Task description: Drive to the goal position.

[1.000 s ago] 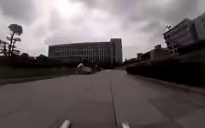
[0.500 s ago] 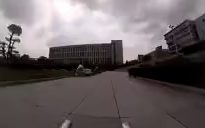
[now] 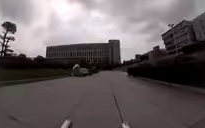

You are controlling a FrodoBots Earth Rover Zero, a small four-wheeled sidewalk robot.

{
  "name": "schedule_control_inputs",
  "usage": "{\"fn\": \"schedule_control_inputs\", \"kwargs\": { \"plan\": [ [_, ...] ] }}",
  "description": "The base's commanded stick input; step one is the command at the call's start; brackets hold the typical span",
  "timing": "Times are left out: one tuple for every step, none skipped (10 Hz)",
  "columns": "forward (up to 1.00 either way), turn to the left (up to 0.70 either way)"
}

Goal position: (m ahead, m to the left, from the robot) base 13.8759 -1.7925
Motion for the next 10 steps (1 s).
{"fn": "schedule_control_inputs", "kwargs": {
  "plan": [
    [1.00, 0.00],
    [1.00, -0.11],
    [1.00, -0.07],
    [1.00, 0.00],
    [1.00, -0.12],
    [1.00, -0.15],
    [1.00, -0.01],
    [1.00, -0.07],
    [1.00, -0.14],
    [1.00, -0.07]
  ]
}}
